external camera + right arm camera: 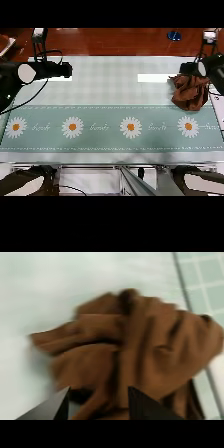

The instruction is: Fold the shirts.

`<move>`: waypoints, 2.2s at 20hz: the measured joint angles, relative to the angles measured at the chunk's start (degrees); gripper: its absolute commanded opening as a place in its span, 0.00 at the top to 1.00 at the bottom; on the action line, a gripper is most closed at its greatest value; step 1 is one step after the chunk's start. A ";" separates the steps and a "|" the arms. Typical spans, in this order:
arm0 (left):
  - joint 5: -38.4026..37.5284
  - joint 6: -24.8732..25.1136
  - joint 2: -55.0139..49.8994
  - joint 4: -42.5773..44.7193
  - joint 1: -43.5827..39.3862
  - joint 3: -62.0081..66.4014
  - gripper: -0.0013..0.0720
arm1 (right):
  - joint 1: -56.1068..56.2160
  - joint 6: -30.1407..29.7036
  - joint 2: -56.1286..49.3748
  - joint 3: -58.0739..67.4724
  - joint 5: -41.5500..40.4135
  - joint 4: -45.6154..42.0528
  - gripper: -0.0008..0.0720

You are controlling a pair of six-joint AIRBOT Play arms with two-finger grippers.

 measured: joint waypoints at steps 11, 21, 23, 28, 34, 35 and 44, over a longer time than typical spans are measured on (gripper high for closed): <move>-2.67 -3.56 -5.29 -4.35 0.55 0.31 0.29 | -16.92 -19.28 -15.54 4.46 5.35 28.76 0.95; -21.44 1.62 4.98 -7.67 7.93 5.88 0.29 | -15.23 -34.62 7.26 21.16 9.42 43.78 0.95; -24.28 3.04 10.36 -9.92 7.85 2.34 0.29 | -13.42 -36.02 12.15 26.58 10.03 46.53 0.95; -24.09 4.83 27.93 -15.54 5.70 -17.42 0.29 | -4.22 -38.01 21.81 33.75 14.58 49.68 0.95; -21.62 5.11 40.65 -17.22 4.94 -30.73 0.29 | 14.40 -37.64 25.35 27.91 23.45 48.26 0.95; -20.94 5.11 41.29 -17.33 4.90 -31.47 0.29 | 17.97 -36.50 25.46 24.13 23.39 47.25 0.95; -18.95 5.11 40.65 -20.09 4.79 -33.22 0.29 | 40.54 -24.63 10.91 -6.75 3.65 51.89 0.50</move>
